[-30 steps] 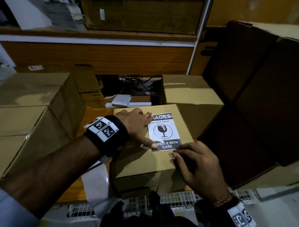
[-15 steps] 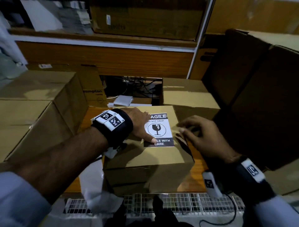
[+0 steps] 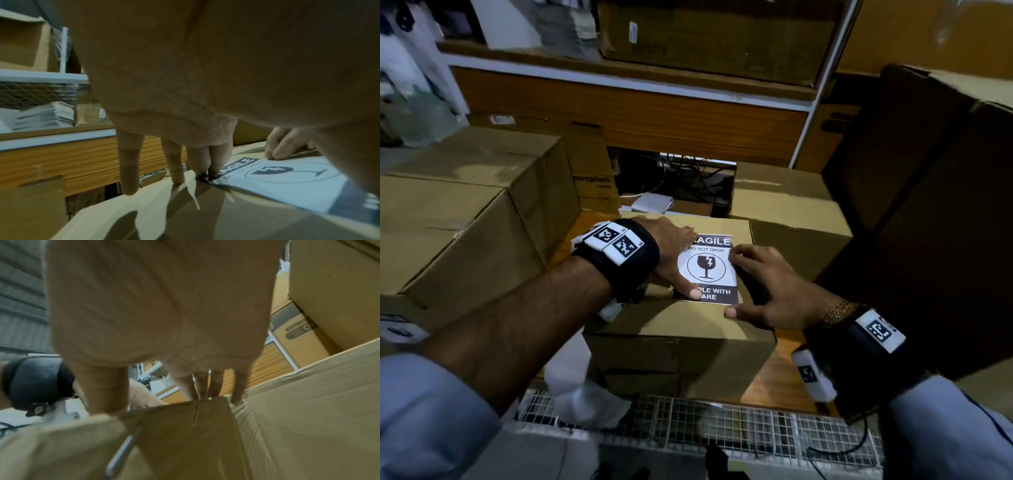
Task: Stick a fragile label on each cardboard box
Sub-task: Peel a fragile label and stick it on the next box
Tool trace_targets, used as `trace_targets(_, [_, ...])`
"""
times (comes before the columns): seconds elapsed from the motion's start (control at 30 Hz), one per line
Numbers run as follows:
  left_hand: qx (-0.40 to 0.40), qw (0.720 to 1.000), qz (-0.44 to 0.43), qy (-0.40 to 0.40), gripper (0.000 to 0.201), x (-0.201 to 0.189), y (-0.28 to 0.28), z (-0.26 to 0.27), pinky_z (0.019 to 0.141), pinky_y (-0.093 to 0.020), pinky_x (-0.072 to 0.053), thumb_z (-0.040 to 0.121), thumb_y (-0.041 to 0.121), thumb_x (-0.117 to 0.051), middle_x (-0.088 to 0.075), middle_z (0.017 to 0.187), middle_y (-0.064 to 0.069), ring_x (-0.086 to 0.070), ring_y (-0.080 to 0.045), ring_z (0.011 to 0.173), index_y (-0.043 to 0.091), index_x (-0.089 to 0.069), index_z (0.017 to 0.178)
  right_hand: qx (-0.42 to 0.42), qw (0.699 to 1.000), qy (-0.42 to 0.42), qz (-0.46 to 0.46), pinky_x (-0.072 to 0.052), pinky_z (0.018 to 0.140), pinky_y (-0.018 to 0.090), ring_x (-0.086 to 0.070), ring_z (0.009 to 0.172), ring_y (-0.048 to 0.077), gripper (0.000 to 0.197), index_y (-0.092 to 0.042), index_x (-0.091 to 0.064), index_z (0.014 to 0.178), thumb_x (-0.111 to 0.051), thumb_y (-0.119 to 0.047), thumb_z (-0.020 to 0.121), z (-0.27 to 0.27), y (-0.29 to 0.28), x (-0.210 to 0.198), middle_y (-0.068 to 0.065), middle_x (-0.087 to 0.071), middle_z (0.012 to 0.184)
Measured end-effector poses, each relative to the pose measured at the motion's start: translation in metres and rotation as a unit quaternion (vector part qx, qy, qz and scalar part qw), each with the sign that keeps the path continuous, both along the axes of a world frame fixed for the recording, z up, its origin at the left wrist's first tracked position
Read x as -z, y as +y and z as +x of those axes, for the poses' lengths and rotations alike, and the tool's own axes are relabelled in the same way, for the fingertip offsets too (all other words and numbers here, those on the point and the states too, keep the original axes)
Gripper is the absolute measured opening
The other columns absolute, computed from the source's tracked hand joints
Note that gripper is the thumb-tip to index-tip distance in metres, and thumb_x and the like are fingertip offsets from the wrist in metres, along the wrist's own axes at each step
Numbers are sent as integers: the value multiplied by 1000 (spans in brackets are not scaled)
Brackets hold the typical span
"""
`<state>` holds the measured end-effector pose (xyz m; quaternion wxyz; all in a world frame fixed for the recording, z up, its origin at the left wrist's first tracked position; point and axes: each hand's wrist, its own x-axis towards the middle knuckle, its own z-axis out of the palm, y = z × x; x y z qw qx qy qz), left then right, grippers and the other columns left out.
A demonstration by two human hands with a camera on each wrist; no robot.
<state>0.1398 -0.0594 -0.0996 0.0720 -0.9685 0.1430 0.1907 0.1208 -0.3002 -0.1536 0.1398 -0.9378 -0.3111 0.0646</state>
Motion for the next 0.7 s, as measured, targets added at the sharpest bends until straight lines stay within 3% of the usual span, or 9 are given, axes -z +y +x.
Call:
trace_targets(0.13, [11, 1000, 20, -5, 131, 1, 0, 0, 110, -43, -42, 63, 92, -64, -31, 165, -4, -42, -29, 140, 23, -14, 162, 9, 1000, -14, -18, -30, 118, 53, -26, 146, 21, 88, -31, -35, 159, -43, -81, 87, 6, 10, -4, -6, -31, 165])
trace_targets(0.27, [21, 999, 33, -6, 130, 1, -1, 1, 107, -44, -43, 63, 92, -64, -34, 161, -5, -41, -29, 138, 22, -15, 161, -14, 996, -51, -75, -24, 123, 48, -24, 151, 24, 77, -28, -35, 160, -21, -68, 96, 16, 22, 1, -3, -28, 169])
trace_targets(0.4, [28, 999, 31, 1, 127, -2, 0, 3, 107, -43, -41, 64, 92, -65, -29, 165, -3, -40, -29, 139, 26, -15, 162, 10, 990, -70, -124, -18, 125, 42, -20, 154, 25, 73, -26, -24, 165, -16, -58, 100, 24, 28, -2, -6, -21, 171])
trace_targets(0.53, [40, 999, 30, 2, 124, -4, 2, 3, 108, -43, -39, 66, 92, -63, -27, 166, -3, -39, -29, 139, 29, -16, 161, 10, 987, -63, -147, -19, 125, 41, -16, 156, 27, 73, -23, -19, 166, -27, -59, 103, 31, 33, -7, -4, -16, 173])
trace_targets(0.63, [58, 998, 32, -10, 124, -1, 6, 3, 108, -44, -39, 63, 95, -60, -30, 164, -3, -40, -29, 137, 29, -19, 159, 11, 995, -33, -89, -21, 128, 41, -13, 157, 22, 70, -23, -25, 164, -46, -51, 104, 26, 33, -5, -3, -20, 172])
trace_targets(0.7, [61, 997, 37, -15, 126, 2, 8, 4, 109, -46, -40, 63, 97, -58, -31, 163, -3, -40, -29, 137, 27, -19, 160, -3, 998, -23, -63, -23, 128, 44, -10, 159, 18, 67, -21, -26, 164, -44, -46, 104, 19, 34, 2, -2, -19, 172])
